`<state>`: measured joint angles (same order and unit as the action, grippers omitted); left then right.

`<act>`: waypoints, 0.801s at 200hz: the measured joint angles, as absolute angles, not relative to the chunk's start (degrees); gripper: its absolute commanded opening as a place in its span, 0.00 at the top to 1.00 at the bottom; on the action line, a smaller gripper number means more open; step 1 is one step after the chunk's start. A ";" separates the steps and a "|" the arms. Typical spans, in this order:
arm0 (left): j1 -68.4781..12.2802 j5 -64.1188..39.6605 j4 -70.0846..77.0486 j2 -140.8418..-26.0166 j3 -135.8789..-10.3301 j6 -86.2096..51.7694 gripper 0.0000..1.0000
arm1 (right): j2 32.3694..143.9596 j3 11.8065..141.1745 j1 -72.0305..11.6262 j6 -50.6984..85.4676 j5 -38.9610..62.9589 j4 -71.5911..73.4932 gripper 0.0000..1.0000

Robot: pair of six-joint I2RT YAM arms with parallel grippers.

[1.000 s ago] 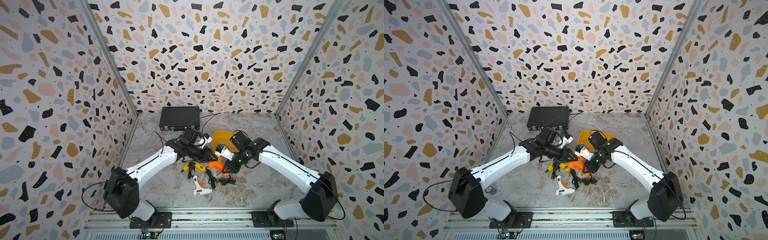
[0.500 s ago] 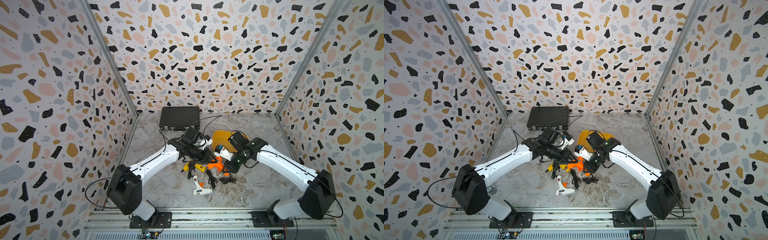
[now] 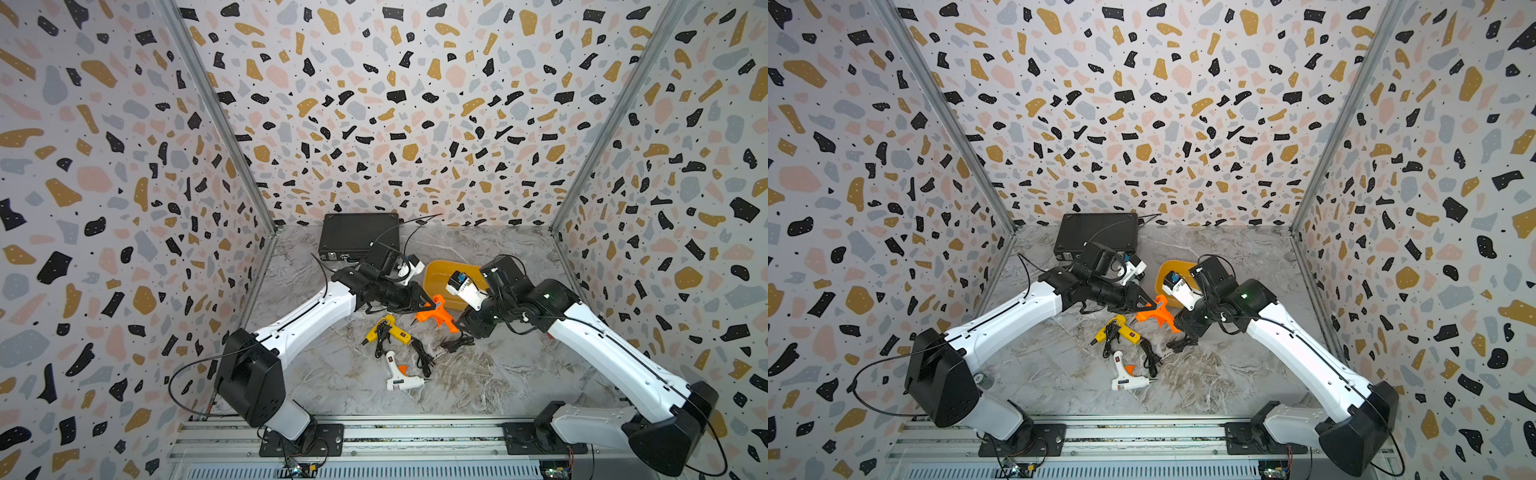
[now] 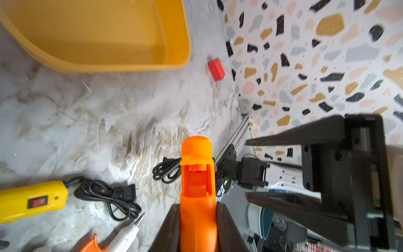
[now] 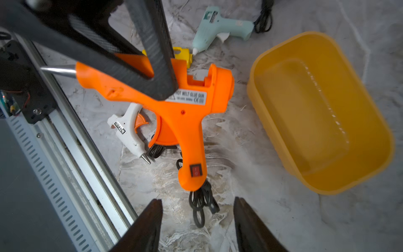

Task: Put the hot melt glue gun into the storage box
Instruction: Pick up the hot melt adhesive gun from the center of the board, then place the hot melt adhesive gun in the storage box.

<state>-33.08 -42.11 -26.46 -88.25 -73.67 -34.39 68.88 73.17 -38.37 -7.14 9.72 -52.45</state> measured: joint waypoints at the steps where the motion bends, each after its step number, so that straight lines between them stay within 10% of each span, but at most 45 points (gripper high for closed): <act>1: -32.95 -42.09 -26.30 -88.25 -73.67 -34.54 1.00 | 68.53 73.32 -38.35 -6.92 9.26 -52.47 0.39; 160: -27.97 -42.09 14.37 -115.85 -89.01 -63.44 1.00 | 50.37 69.56 -38.11 1.13 -20.03 -49.25 0.34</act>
